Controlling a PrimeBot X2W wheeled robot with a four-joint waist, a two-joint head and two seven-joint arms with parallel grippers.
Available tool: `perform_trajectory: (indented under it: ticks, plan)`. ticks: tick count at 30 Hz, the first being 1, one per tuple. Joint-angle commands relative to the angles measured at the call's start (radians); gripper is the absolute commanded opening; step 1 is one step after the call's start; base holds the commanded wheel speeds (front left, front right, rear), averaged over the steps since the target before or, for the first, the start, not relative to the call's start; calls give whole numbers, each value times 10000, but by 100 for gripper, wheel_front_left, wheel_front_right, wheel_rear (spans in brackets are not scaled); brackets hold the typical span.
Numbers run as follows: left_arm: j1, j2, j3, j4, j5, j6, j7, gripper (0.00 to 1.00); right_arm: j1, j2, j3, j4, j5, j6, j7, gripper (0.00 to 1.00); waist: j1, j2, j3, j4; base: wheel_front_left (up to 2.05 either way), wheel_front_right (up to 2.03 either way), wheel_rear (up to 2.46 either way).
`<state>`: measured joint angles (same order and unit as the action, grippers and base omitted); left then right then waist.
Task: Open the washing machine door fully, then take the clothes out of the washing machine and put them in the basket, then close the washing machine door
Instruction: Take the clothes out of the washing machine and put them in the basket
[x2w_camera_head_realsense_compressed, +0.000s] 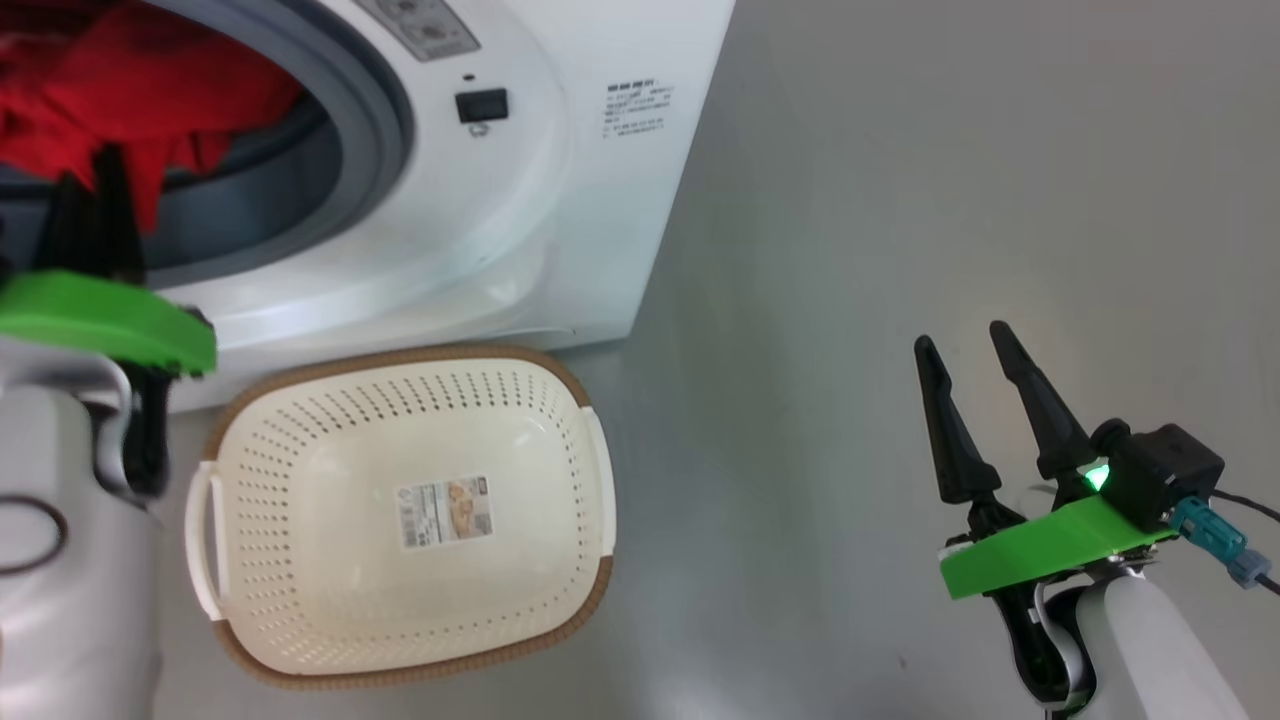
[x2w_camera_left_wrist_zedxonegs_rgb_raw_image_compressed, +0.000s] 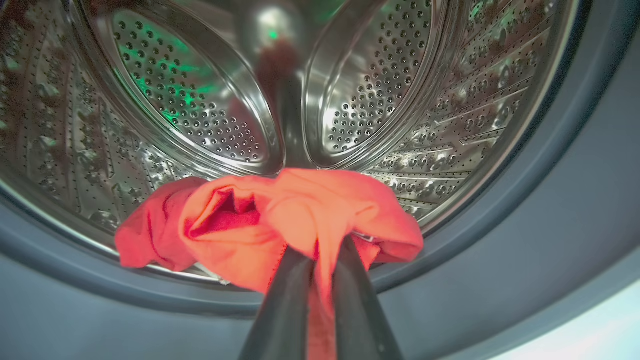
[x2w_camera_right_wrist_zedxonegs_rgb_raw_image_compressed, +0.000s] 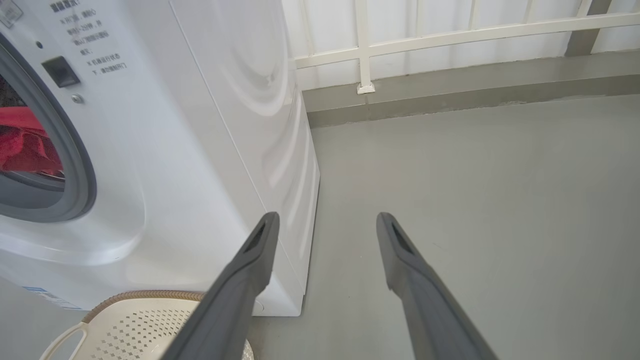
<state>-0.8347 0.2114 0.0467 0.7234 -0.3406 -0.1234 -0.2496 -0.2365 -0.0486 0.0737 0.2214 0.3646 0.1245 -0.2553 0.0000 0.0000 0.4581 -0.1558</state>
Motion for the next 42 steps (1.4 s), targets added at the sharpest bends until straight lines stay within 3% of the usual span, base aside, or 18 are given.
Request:
perform_trajectory:
  ticks: [1, 14, 28, 34, 42]
  plan:
    - [418, 300, 357, -512, 247, 2, -121, 0, 225, -16, 147, -183, -103, 62, -65, 100, 0, 0, -444, 207, 0, 0, 0]
    - [2833, -849, 1291, -3524, 947, -68, -122, 0, 859, -16, -135, -104, -328, 62, -65, 100, 0, 0, -1465, 523, 0, 0, 0]
    - [4398, -1270, 1452, -6731, 1049, -71, -122, 0, 1082, -16, -306, -191, -438, 62, -65, 100, 0, 0, -1611, 737, 0, 0, 0]
    - [4644, -1365, 1368, -7092, 1133, -72, -122, 0, 1021, -16, -301, -193, -401, 62, -65, 100, 0, 0, -1468, 808, 0, 0, 0]
    - [5043, -1416, 1273, -6090, 1230, -72, -122, 0, 818, -16, -144, -242, -315, 62, -65, 100, 0, 0, -1117, 653, 0, 0, 0]
